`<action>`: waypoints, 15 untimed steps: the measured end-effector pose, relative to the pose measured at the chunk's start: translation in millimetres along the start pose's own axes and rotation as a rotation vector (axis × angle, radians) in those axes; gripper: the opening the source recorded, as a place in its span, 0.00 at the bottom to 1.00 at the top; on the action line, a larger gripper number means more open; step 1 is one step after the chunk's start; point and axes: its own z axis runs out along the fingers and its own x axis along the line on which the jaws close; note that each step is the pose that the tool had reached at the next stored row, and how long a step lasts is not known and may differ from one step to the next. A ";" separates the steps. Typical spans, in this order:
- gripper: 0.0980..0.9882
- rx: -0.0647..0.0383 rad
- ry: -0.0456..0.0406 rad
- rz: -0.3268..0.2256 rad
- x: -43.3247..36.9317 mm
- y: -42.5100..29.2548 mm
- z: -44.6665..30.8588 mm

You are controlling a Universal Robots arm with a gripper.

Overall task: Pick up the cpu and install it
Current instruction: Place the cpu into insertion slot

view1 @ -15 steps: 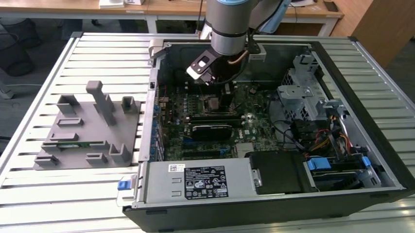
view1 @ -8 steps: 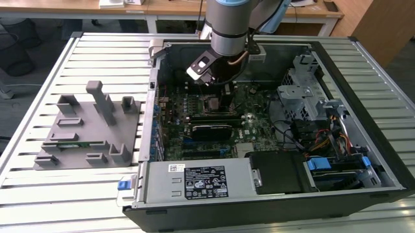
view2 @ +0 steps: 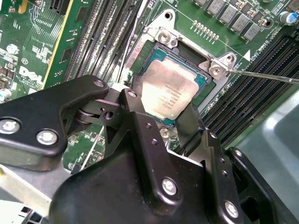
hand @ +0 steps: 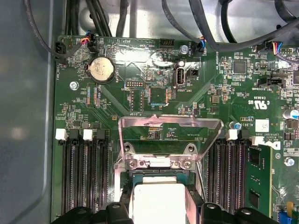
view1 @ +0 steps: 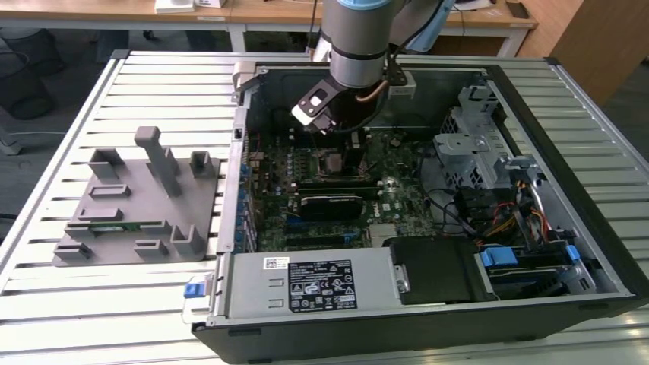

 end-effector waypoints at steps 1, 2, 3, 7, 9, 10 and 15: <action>0.49 0.000 0.0000 0.002 0.1 0.0 0.1; 0.49 0.000 0.0000 0.004 0.1 0.0 0.0; 0.49 0.000 -0.0001 0.005 0.1 0.0 0.0; 0.49 0.001 -0.0002 0.007 0.2 0.0 0.1; 0.49 0.001 -0.0003 0.010 0.2 0.0 0.1; 0.49 0.001 -0.0003 0.011 0.1 0.0 0.2; 0.49 0.001 -0.0003 0.012 0.2 0.0 0.8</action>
